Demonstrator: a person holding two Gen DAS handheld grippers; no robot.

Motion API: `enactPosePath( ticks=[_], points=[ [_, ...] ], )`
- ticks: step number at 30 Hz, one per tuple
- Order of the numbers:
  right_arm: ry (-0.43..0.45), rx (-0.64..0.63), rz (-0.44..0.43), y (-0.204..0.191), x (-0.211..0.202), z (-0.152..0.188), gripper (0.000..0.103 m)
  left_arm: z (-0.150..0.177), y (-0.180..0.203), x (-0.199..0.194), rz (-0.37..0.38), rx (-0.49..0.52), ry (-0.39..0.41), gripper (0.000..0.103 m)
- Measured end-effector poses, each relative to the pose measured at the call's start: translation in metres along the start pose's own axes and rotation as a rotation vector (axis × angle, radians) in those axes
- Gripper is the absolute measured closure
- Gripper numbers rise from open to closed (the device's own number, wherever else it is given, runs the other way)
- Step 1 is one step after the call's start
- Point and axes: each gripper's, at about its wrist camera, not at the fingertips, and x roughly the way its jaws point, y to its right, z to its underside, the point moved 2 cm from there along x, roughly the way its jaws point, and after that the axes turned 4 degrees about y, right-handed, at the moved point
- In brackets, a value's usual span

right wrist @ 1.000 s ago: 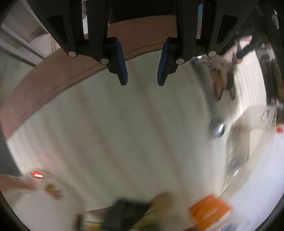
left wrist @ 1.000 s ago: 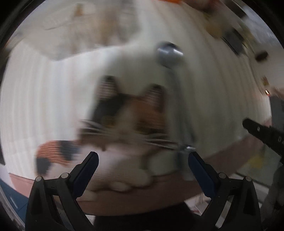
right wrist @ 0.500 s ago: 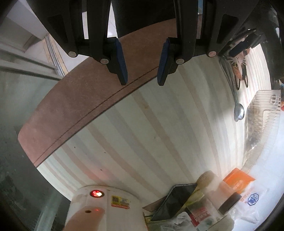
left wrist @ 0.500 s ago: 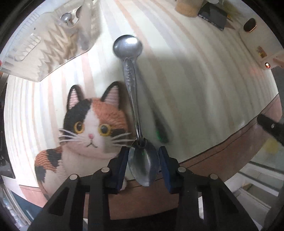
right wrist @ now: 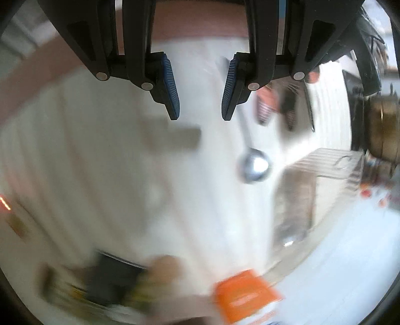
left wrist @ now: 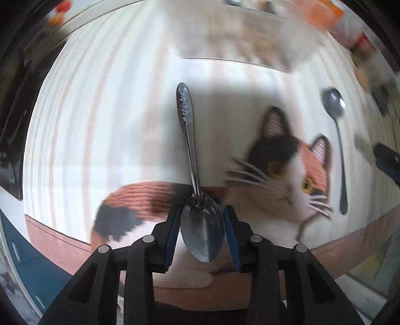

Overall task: Organize utensils
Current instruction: 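Reach back and grasp a spoon with the left tool while the right tool grasps another, then lift both held spoons and carry them over the basket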

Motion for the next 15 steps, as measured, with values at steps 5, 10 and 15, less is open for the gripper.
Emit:
enactPosePath(
  ticks=[5, 10, 15],
  points=[
    [0.011, -0.126, 0.025, -0.045, 0.034, -0.021, 0.053, -0.01, -0.038, 0.006, 0.029, -0.031, 0.007, 0.07],
    [0.015, -0.243, 0.098, -0.07, 0.055, -0.02, 0.048, -0.009, -0.07, 0.002, 0.113, -0.1, -0.004, 0.06],
    [0.068, -0.32, 0.231, -0.086, 0.062, -0.011, 0.063, -0.001, -0.108, 0.002, 0.151, -0.172, -0.002, 0.06]
  ],
)
